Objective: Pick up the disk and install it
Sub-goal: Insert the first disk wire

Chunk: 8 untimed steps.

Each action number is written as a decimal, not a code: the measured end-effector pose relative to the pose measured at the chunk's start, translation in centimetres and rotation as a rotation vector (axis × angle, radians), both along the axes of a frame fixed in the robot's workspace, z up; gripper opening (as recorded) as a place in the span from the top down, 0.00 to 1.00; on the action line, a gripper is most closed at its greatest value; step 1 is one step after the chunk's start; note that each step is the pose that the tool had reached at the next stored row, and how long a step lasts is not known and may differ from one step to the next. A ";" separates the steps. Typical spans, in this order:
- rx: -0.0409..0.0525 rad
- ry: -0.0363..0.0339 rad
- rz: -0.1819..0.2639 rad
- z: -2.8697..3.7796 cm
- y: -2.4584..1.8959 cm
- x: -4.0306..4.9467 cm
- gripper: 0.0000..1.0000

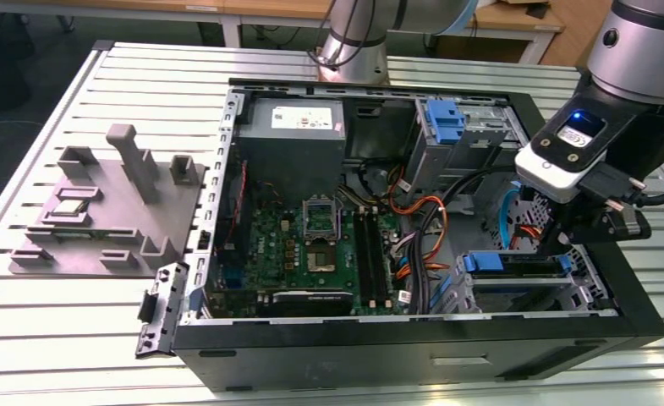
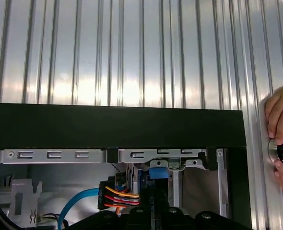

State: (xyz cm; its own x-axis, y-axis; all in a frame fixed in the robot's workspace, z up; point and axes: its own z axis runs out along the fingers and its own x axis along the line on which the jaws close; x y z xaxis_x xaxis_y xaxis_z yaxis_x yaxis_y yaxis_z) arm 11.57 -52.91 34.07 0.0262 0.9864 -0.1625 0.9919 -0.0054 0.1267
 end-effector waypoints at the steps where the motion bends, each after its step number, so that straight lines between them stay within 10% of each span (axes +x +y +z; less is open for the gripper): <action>1: 0.0034 0.0000 0.000 0.00 0.00 0.00 0.83; 8: 0.0538 0.0009 -0.001 0.00 -0.03 0.00 0.83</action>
State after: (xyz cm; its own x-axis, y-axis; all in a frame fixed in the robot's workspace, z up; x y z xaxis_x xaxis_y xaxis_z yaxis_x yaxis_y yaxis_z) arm 11.57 -52.94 34.07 0.0272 0.9936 -0.1092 0.9920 -0.0134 0.1252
